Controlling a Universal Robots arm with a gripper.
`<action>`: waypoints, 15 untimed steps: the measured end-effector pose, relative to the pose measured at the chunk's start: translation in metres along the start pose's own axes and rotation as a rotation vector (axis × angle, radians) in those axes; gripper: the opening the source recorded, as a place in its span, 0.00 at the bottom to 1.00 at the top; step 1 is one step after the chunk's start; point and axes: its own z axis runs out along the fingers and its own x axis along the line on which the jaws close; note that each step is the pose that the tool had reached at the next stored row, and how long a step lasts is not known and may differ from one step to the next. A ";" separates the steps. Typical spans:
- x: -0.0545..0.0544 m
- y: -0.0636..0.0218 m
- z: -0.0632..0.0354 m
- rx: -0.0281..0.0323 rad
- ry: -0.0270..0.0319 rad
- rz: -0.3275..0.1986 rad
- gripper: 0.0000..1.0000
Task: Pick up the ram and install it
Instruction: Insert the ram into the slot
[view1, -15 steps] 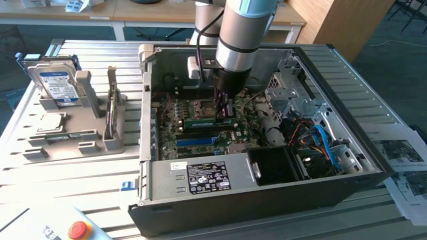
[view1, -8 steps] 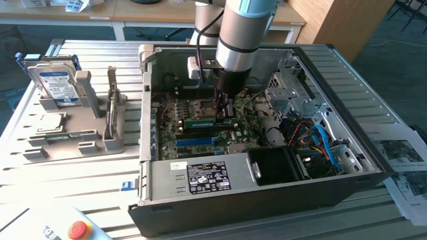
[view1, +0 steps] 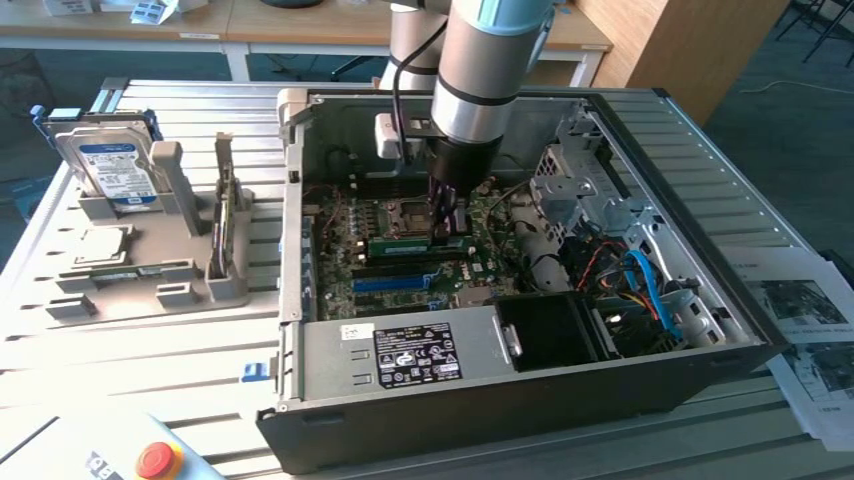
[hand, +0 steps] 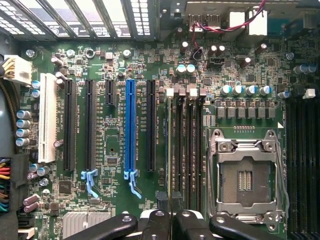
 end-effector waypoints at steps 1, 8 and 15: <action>0.000 0.0001 0.0000 0.0002 0.0000 0.000 0.12; -0.001 0.0011 0.0001 0.0004 0.0001 -0.001 0.12; -0.002 0.0015 0.0000 0.0006 0.0004 -0.002 0.12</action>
